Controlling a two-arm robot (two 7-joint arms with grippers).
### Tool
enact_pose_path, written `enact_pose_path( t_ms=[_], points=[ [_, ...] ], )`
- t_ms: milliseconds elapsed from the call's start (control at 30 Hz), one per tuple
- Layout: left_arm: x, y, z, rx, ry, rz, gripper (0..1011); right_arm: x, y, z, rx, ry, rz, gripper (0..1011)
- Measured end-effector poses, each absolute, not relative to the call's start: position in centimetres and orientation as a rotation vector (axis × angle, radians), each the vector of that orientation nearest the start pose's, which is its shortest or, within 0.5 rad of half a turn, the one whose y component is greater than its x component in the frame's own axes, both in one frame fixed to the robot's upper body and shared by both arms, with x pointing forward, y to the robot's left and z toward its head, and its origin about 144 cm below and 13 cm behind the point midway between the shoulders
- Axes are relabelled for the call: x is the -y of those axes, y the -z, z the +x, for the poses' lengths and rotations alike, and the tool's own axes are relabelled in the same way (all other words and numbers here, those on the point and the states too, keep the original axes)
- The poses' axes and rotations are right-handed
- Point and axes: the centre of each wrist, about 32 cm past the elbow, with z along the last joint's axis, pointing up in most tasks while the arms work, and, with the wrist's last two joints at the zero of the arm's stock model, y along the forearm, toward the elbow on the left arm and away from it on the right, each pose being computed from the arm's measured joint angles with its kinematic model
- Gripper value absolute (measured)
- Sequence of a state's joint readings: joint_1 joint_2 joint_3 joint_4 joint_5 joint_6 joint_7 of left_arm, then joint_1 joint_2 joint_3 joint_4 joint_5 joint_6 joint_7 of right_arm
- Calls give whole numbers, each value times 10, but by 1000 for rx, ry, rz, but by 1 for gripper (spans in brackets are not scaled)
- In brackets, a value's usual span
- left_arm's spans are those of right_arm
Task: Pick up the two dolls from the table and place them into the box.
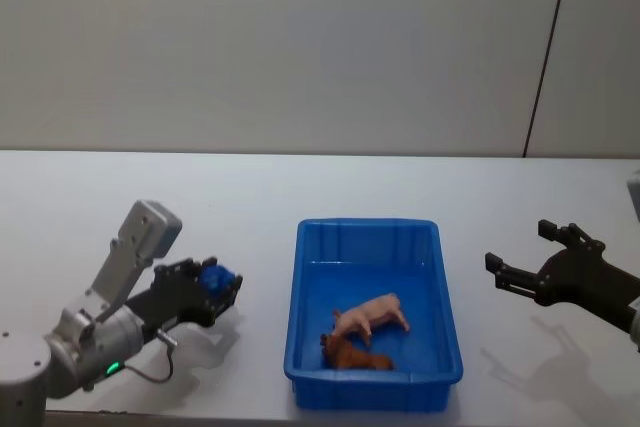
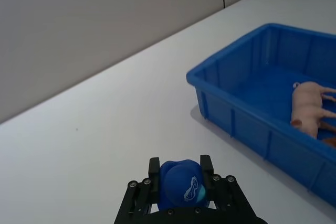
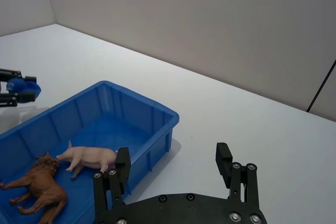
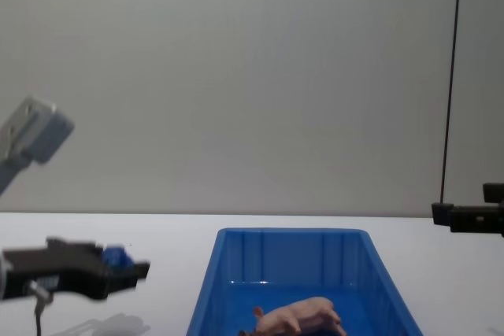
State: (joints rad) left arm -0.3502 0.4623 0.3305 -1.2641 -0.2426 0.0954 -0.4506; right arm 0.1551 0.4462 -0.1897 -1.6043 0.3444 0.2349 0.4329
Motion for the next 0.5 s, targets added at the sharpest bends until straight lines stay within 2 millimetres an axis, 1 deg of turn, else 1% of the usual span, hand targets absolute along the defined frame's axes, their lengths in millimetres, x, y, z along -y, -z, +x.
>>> enact_pose_path(
  t_ms=[133,167,267,467,500],
  points=[
    [-310,-1181,548,87,-967,344,437,296,-1205,494,-32,969,-185,1001],
    [-308,-1187,550,108,-961,338,426,296,-1205,494,-32,969,-185,1001],
    [-302,-1197,556,141,-945,323,403,296,-1205,494,-32,969,-185,1001],
    [-288,-1205,569,180,-903,292,375,296,-1205,494,-32,969,-185,1001],
    [-283,-1207,574,187,-886,281,367,296,-1205,494,-32,969,-185,1001]
  ],
)
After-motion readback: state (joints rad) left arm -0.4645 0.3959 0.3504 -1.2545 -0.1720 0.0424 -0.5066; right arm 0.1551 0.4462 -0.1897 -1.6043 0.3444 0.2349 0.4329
